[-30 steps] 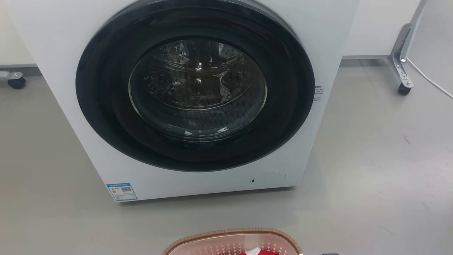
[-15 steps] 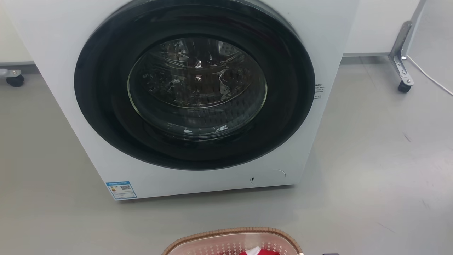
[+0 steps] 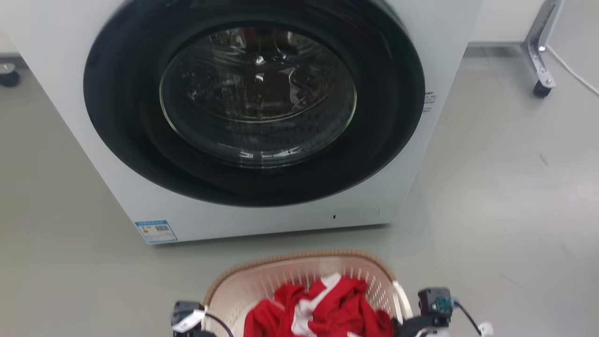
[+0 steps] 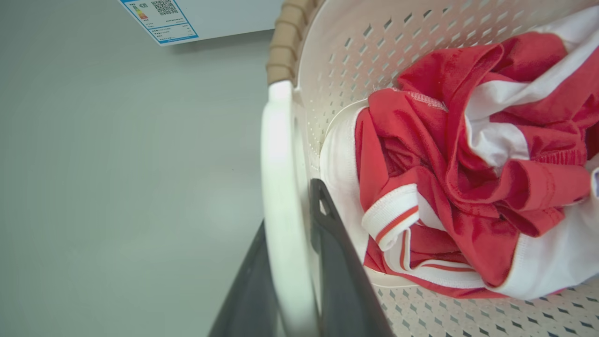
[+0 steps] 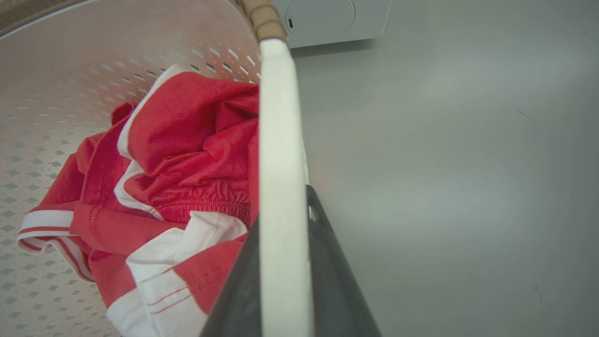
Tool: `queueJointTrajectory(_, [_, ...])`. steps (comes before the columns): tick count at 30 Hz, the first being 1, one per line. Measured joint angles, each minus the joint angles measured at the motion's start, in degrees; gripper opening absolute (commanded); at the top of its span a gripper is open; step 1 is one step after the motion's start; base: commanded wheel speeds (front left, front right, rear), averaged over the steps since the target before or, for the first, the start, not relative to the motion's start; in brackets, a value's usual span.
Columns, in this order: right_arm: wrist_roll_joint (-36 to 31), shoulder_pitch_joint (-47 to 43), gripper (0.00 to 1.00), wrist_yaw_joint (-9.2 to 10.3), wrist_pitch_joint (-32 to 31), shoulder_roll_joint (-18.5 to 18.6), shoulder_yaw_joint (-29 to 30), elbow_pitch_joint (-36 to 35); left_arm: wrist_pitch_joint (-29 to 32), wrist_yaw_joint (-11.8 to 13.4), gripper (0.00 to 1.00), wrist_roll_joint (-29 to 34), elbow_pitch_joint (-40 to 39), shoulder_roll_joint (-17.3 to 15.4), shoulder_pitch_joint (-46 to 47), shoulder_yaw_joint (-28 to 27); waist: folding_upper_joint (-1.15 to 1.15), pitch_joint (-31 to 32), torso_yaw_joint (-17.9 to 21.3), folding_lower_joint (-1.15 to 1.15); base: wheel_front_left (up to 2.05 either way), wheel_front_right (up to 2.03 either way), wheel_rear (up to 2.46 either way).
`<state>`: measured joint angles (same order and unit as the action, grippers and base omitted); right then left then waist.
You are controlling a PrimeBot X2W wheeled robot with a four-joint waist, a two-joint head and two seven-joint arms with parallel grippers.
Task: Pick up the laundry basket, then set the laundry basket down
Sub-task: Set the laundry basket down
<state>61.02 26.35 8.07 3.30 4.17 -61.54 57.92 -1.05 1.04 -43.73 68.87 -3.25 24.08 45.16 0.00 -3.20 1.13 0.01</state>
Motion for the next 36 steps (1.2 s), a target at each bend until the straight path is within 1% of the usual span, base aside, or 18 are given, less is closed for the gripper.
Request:
queueJointTrajectory(14, [-0.3,13.1,0.00,0.00,2.3,0.1,1.2,1.6,-1.3,0.6,0.00,0.6,-1.4,-0.9,12.1,-0.3,0.01,-9.9,-0.5,0.01,0.00,0.00,0.00])
queueJointTrajectory(17, [-0.6,15.0,0.00,0.00,2.8,0.2,1.2,2.0,-1.6,1.0,0.00,1.0,-1.5,-0.9,13.6,-0.4,0.01,-12.3,-0.8,0.01,0.00,0.00,0.00])
queueJointTrajectory(36, [-2.3,25.0,0.00,-0.02,5.0,0.0,1.3,5.9,-2.6,1.1,0.00,2.0,-1.5,-0.7,23.0,-0.3,0.01,-29.3,-2.1,0.00,0.00,0.00,0.00])
